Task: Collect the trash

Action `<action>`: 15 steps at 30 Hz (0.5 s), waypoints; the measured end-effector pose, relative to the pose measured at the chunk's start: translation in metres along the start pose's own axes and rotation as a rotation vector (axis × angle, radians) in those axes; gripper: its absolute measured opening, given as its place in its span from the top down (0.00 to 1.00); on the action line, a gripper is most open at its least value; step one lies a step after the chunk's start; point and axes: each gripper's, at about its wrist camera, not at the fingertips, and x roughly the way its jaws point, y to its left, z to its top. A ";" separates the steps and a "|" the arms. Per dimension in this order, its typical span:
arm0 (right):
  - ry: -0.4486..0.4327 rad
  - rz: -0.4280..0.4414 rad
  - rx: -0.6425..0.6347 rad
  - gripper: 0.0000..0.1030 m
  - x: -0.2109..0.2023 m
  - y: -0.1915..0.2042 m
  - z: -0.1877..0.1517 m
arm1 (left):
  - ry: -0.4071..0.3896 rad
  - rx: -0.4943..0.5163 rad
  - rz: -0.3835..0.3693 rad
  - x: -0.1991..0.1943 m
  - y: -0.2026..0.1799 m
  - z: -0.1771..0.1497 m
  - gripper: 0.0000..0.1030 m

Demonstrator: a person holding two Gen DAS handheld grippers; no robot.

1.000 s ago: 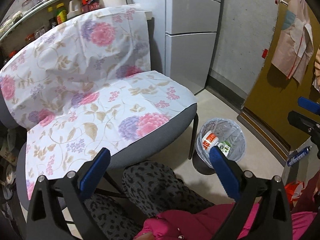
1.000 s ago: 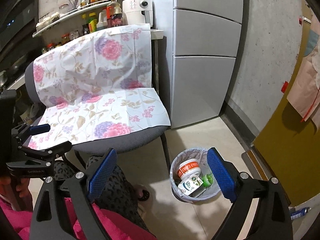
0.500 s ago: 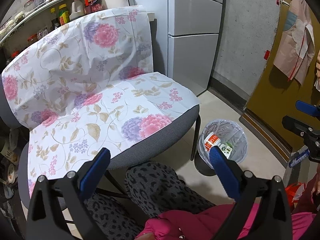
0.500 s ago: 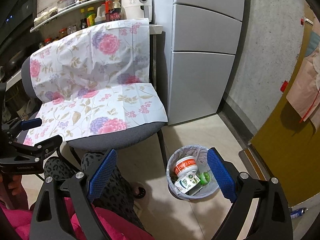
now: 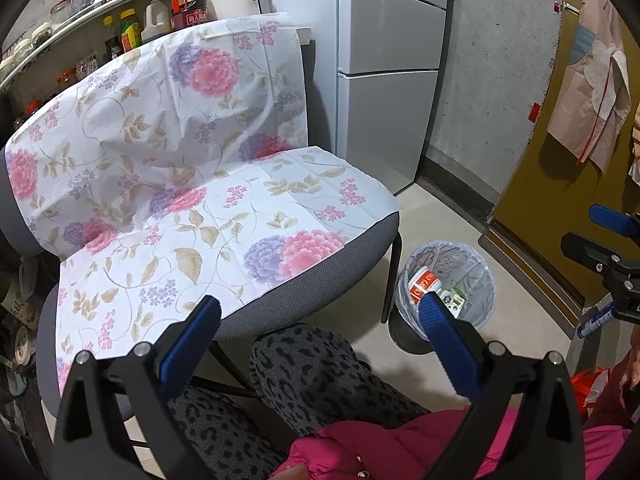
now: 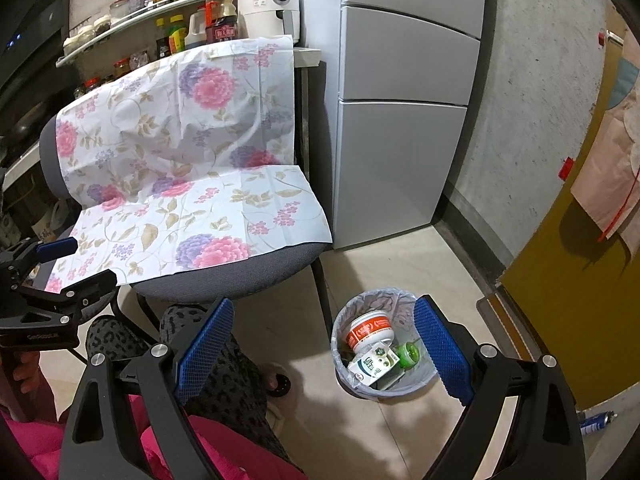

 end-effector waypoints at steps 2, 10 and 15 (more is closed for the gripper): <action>0.000 0.000 0.000 0.12 0.000 0.000 0.000 | 0.000 -0.003 0.000 0.000 -0.001 0.000 0.07; 0.000 0.000 0.000 0.12 0.000 0.000 0.000 | -0.001 0.002 -0.003 0.000 0.001 0.000 0.07; -0.001 0.000 -0.001 0.12 0.000 0.000 0.000 | -0.001 0.003 -0.004 0.000 0.003 0.000 0.07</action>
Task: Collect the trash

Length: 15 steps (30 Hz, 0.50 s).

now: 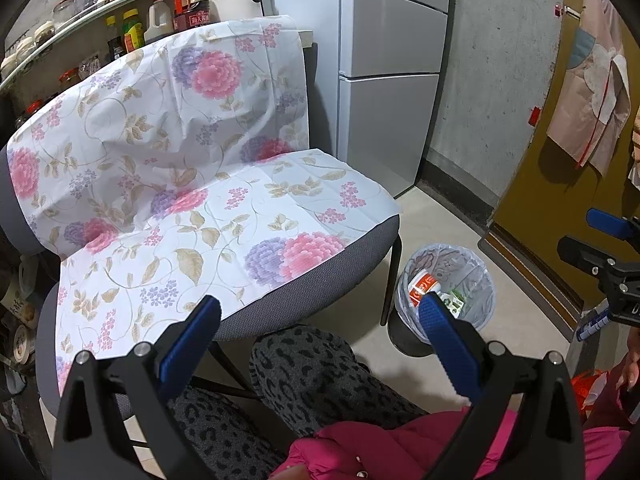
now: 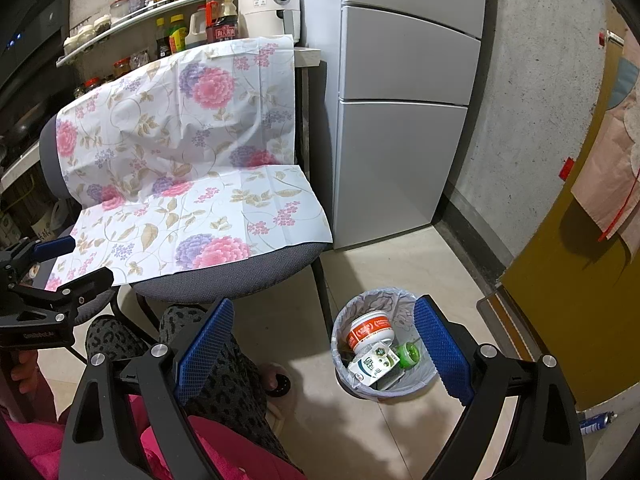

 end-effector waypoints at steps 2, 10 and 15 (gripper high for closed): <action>0.000 -0.001 0.001 0.12 0.000 0.001 0.000 | -0.002 -0.001 0.000 0.000 0.000 0.001 0.07; 0.001 -0.003 0.006 0.12 0.001 -0.001 0.000 | -0.001 0.000 -0.002 0.000 0.000 0.001 0.07; 0.002 -0.004 0.005 0.12 0.001 -0.003 0.001 | -0.002 0.000 -0.001 0.000 0.000 0.001 0.07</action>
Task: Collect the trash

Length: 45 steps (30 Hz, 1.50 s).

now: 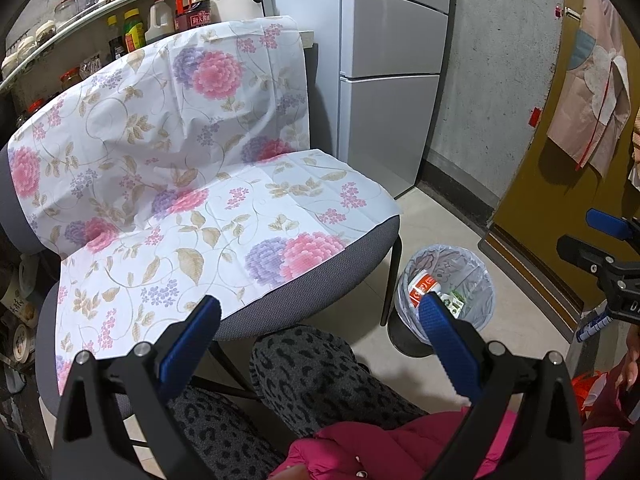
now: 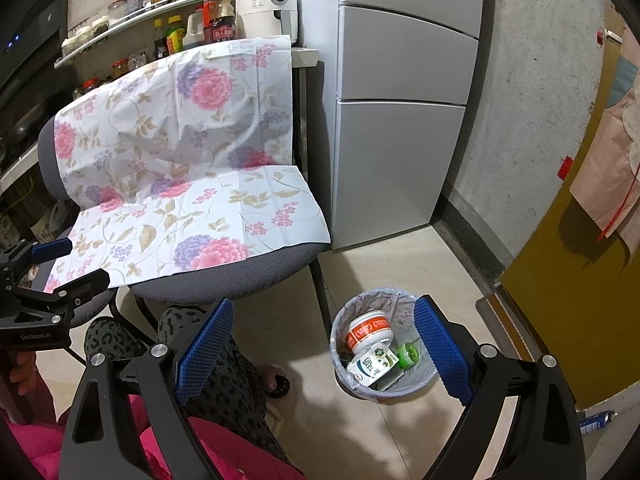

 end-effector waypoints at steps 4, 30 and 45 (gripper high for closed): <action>0.000 -0.001 0.001 0.12 0.000 0.001 0.000 | -0.001 0.000 0.000 0.000 0.002 0.000 0.07; 0.000 -0.002 0.002 0.12 0.000 0.000 0.000 | -0.004 0.004 -0.004 0.000 0.003 0.000 0.07; 0.002 0.001 0.000 0.12 0.002 -0.002 0.000 | -0.008 0.004 0.001 -0.002 0.002 0.000 0.07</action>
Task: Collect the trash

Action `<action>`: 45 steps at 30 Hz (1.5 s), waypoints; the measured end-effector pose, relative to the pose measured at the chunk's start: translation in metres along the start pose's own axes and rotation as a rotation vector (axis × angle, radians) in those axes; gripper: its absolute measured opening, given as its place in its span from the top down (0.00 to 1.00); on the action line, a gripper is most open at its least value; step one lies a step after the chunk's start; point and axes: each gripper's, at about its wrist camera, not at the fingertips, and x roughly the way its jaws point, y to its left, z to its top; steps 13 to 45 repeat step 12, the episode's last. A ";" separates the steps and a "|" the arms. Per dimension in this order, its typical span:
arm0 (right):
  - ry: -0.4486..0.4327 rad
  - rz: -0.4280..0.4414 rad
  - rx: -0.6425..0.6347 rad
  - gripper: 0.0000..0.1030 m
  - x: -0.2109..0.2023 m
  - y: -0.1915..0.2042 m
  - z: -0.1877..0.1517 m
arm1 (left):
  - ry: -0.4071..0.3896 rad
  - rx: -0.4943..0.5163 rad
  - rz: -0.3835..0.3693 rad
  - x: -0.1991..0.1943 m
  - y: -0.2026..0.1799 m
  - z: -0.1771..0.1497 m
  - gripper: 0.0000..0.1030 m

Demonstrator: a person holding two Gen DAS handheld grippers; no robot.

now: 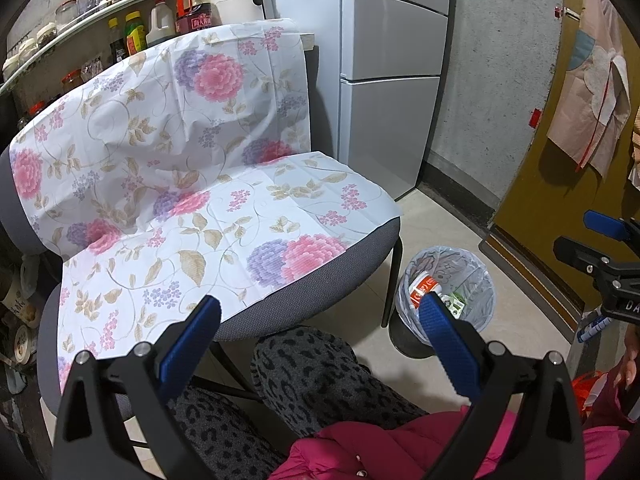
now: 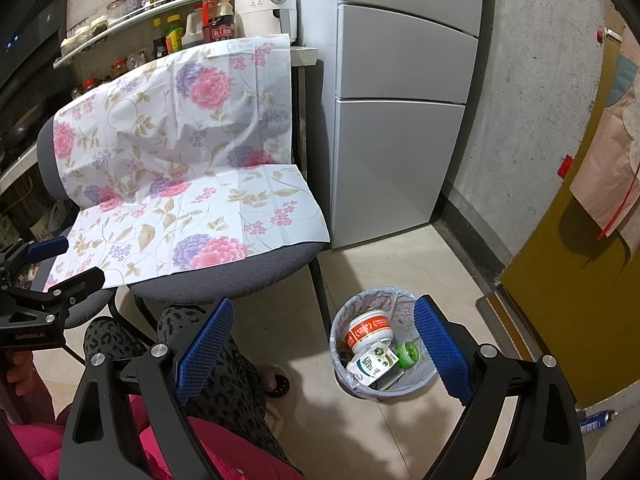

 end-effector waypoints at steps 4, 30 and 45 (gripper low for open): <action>0.003 -0.008 0.003 0.12 0.001 0.002 -0.001 | -0.030 -0.008 -0.030 -0.007 0.003 0.004 0.07; 0.090 0.057 -0.012 0.11 0.052 0.027 0.007 | 0.057 -0.100 -0.026 0.030 0.035 -0.002 0.07; 0.090 0.057 -0.012 0.11 0.052 0.027 0.007 | 0.057 -0.100 -0.026 0.030 0.035 -0.002 0.07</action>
